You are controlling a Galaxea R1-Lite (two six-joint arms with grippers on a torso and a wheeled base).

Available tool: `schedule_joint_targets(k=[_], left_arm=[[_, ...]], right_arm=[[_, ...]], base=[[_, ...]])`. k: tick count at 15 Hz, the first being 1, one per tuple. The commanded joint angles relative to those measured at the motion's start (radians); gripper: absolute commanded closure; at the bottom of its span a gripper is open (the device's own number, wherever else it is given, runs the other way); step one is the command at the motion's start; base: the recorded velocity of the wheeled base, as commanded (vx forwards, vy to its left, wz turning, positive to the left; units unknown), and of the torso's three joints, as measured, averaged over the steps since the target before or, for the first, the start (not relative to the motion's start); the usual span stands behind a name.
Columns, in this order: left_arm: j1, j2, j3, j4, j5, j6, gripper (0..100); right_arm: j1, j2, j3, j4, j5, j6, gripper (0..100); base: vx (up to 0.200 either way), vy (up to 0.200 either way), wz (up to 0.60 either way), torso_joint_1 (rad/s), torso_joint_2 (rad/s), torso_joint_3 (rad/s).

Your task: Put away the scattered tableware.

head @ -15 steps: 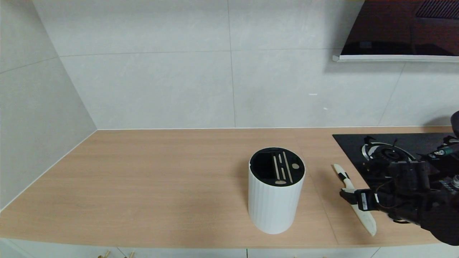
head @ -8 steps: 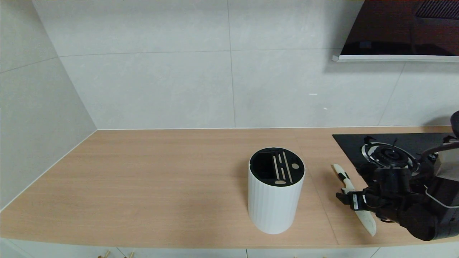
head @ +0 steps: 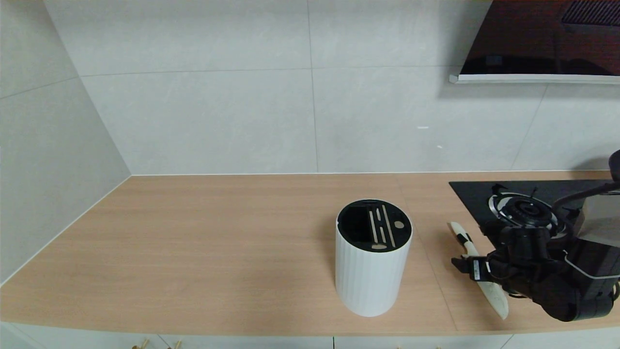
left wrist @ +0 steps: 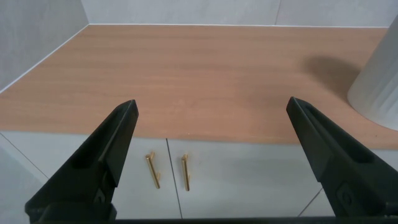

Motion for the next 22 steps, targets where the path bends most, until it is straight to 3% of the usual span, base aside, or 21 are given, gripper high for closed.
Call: schedule_joint_targets(k=[1, 17, 18, 22], left_arm=[[0.000, 0.000, 0.000, -0.001, 0.000, -0.001, 0], [0.000, 0.000, 0.000, -0.001, 0.000, -0.001, 0], [0.000, 0.000, 0.000, -0.001, 0.000, -0.001, 0], [0.000, 0.000, 0.000, -0.001, 0.000, -0.001, 0]], right_arm=[[0.001, -0.001, -0.003, -0.003, 0.004, 0.005, 0], [-0.007, 0.056, -0.018, -0.045, 0.015, 0.031, 0], [-0.007, 0.059, -0.023, -0.045, 0.015, 0.029, 100], [-0.007, 0.090, -0.024, -0.048, -0.017, -0.009, 100]], base=[[0.000, 0.000, 0.00, 0.000, 0.00, 0.000], [0.000, 0.000, 0.00, 0.000, 0.00, 0.000], [0.000, 0.000, 0.00, 0.000, 0.00, 0.000], [0.000, 0.000, 0.00, 0.000, 0.00, 0.000]])
